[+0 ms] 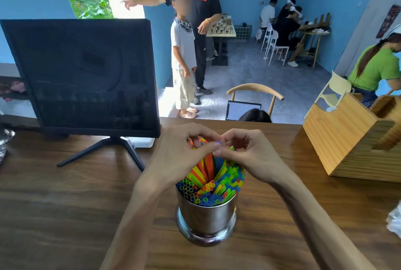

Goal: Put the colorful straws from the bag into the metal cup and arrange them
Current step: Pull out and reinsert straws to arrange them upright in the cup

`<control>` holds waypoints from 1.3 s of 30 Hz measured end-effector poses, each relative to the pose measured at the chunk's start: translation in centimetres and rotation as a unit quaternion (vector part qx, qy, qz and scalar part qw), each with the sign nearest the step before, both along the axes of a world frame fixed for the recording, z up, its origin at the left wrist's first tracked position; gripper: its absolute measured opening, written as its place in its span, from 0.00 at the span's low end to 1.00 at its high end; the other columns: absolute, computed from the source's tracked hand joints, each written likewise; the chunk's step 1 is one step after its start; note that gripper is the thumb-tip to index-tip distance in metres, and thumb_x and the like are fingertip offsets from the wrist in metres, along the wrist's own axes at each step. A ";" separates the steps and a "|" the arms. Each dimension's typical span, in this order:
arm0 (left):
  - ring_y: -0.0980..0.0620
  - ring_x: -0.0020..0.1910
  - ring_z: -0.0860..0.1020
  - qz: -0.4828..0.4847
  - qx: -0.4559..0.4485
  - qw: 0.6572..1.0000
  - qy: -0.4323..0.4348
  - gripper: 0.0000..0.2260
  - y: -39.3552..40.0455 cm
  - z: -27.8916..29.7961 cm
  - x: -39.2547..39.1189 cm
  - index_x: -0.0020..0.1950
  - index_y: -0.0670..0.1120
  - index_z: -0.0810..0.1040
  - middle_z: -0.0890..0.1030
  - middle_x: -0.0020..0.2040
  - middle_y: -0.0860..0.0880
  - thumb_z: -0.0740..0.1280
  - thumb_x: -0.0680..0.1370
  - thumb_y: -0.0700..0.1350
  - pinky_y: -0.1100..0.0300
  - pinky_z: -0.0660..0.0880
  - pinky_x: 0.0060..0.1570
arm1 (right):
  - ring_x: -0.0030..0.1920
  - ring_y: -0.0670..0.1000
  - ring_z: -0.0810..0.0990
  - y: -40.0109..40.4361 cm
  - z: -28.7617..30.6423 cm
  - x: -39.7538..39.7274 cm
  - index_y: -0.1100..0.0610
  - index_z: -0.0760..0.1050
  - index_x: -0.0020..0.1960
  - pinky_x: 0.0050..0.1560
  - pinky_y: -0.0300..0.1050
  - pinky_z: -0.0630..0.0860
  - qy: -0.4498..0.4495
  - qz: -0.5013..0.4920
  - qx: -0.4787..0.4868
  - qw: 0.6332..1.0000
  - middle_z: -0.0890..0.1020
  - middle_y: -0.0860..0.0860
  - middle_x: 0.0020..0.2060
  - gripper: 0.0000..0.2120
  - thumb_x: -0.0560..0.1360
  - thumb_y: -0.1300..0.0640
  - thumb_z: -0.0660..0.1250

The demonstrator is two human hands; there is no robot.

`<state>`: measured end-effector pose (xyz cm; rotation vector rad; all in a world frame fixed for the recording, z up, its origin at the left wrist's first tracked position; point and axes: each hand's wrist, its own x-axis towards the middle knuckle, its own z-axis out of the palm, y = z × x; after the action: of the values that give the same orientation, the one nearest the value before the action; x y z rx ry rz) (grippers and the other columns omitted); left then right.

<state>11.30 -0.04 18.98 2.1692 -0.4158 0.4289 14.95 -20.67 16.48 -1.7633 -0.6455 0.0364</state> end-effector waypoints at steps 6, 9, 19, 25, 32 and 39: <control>0.60 0.38 0.79 0.031 -0.095 0.994 -0.040 0.09 -0.3 0.4 0.1 0.48 0.58 0.85 0.83 0.40 0.60 0.75 0.78 0.42 0.70 0.73 0.37 | 0.41 0.45 0.81 -0.3 0.2 0.0 0.50 0.85 0.46 0.43 0.40 0.77 0.022 0.000 -0.008 1.000 0.85 0.49 0.39 0.09 0.69 0.48 0.79; 0.59 0.35 0.78 0.069 -0.267 0.957 -0.096 0.07 0.0 1.3 0.0 0.52 0.54 0.86 0.83 0.38 0.56 0.72 0.80 0.42 0.66 0.75 0.35 | 0.43 0.50 0.81 -0.6 0.1 0.0 0.47 0.84 0.52 0.47 0.50 0.76 0.019 0.015 -0.043 0.999 0.84 0.47 0.41 0.07 0.75 0.50 0.77; 0.56 0.48 0.81 0.170 -0.471 0.829 -0.249 0.04 0.7 3.8 -0.5 0.54 0.48 0.83 0.86 0.50 0.54 0.70 0.81 0.42 0.63 0.74 0.39 | 0.47 0.44 0.81 -0.3 1.6 -0.1 0.50 0.83 0.51 0.53 0.49 0.76 -0.041 -0.026 -0.023 0.999 0.85 0.46 0.45 0.05 0.77 0.50 0.72; 0.58 0.38 0.76 0.142 -0.496 0.836 -0.185 0.05 2.1 3.4 -0.8 0.51 0.50 0.85 0.85 0.45 0.51 0.71 0.76 0.45 0.62 0.72 0.39 | 0.41 0.49 0.83 -1.7 2.9 -0.1 0.48 0.83 0.46 0.43 0.39 0.79 0.007 -0.027 0.174 0.984 0.86 0.51 0.38 0.05 0.72 0.53 0.79; 0.60 0.39 0.80 -0.056 -0.125 0.987 0.085 0.13 3.5 2.4 -1.5 0.47 0.56 0.87 0.87 0.43 0.51 0.78 0.73 0.36 0.69 0.76 0.40 | 0.45 0.52 0.87 -3.8 6.0 0.9 0.47 0.84 0.46 0.43 0.40 0.81 -0.007 -0.109 0.393 0.913 0.87 0.49 0.45 0.02 0.74 0.52 0.73; 0.60 0.30 0.70 0.028 -0.012 0.997 0.078 0.06 2.2 1.1 -0.8 0.46 0.59 0.86 0.82 0.39 0.58 0.78 0.73 0.47 0.71 0.69 0.32 | 0.37 0.48 0.84 -2.6 5.6 0.4 0.46 0.79 0.48 0.38 0.38 0.79 -0.187 -0.174 0.240 0.937 0.86 0.46 0.39 0.10 0.76 0.61 0.74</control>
<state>10.52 2.12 20.07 2.1763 -0.2631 0.2918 15.33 -23.23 22.09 -1.3859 -0.5427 -0.6626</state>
